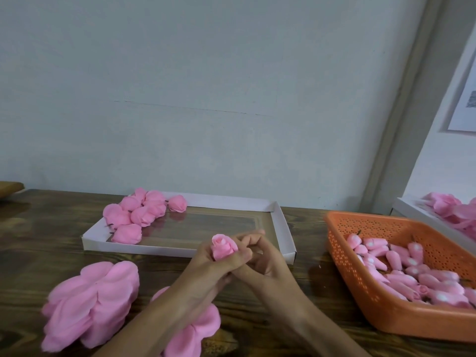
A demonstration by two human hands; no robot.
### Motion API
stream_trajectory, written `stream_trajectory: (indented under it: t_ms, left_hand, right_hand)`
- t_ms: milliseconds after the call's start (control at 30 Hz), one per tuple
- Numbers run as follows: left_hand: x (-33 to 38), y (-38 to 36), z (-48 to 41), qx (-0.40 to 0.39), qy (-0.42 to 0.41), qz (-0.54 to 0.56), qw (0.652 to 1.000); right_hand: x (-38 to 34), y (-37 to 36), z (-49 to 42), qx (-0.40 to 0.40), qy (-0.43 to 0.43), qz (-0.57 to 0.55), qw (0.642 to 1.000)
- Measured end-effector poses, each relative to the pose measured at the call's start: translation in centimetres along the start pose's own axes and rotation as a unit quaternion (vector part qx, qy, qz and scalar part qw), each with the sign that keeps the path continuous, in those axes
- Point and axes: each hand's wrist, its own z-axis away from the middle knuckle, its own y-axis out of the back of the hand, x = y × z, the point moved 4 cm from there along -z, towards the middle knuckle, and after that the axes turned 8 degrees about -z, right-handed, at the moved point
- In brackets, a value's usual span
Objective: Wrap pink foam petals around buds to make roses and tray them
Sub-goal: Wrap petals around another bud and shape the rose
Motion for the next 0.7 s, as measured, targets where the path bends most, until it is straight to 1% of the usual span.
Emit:
stream_trajectory:
  t_ms: [100, 167, 267, 333, 400, 500, 533, 567, 600, 633, 667, 700]
  left_hand:
    - [0.7, 0.1, 0.1, 0.007, -0.001, -0.068, 0.998]
    - [0.6, 0.3, 0.0, 0.028, -0.003, -0.104, 0.994]
    - [0.2, 0.3, 0.2, 0.065, -0.012, -0.107, 0.992]
    - [0.3, 0.2, 0.3, 0.067, -0.023, -0.12, 0.99]
    - [0.5, 0.3, 0.2, 0.06, -0.034, -0.13, 0.989]
    - [0.2, 0.8, 0.1, 0.056, -0.029, -0.128, 0.99]
    - [0.2, 0.8, 0.1, 0.062, -0.028, -0.12, 0.99]
    - [0.2, 0.9, 0.1, 0.075, -0.032, -0.114, 0.99]
    - [0.3, 0.9, 0.2, 0.095, -0.04, -0.11, 0.989]
    - [0.5, 1.1, 0.2, 0.129, -0.063, -0.121, 0.982]
    - [0.7, 1.3, 0.3, 0.171, -0.088, -0.153, 0.969]
    - [0.9, 1.8, 0.3, 0.215, -0.114, -0.203, 0.949]
  right_hand:
    - [-0.1, 0.2, -0.1, -0.029, -0.029, 0.021, 0.999]
    - [0.2, 0.0, 0.1, -0.036, -0.042, 0.024, 0.998]
    - [0.9, -0.5, 0.2, -0.031, -0.021, 0.032, 0.999]
    - [1.1, -0.9, 0.1, -0.023, -0.002, 0.035, 0.999]
    - [1.3, -1.3, 0.1, -0.025, -0.019, 0.005, 0.999]
    - [1.8, -1.8, 0.2, -0.026, -0.075, -0.054, 0.995]
    - [1.9, -1.8, 0.2, -0.026, -0.081, -0.036, 0.996]
    - [1.9, -1.7, 0.3, -0.021, -0.074, 0.015, 0.997]
    - [1.8, -1.5, 0.3, -0.008, -0.048, 0.09, 0.995]
    - [1.5, -1.0, 0.5, 0.025, -0.01, 0.175, 0.984]
    - [1.1, -0.3, 0.7, 0.076, 0.033, 0.249, 0.965]
    - [0.4, 0.3, 0.9, 0.123, 0.079, 0.319, 0.937]
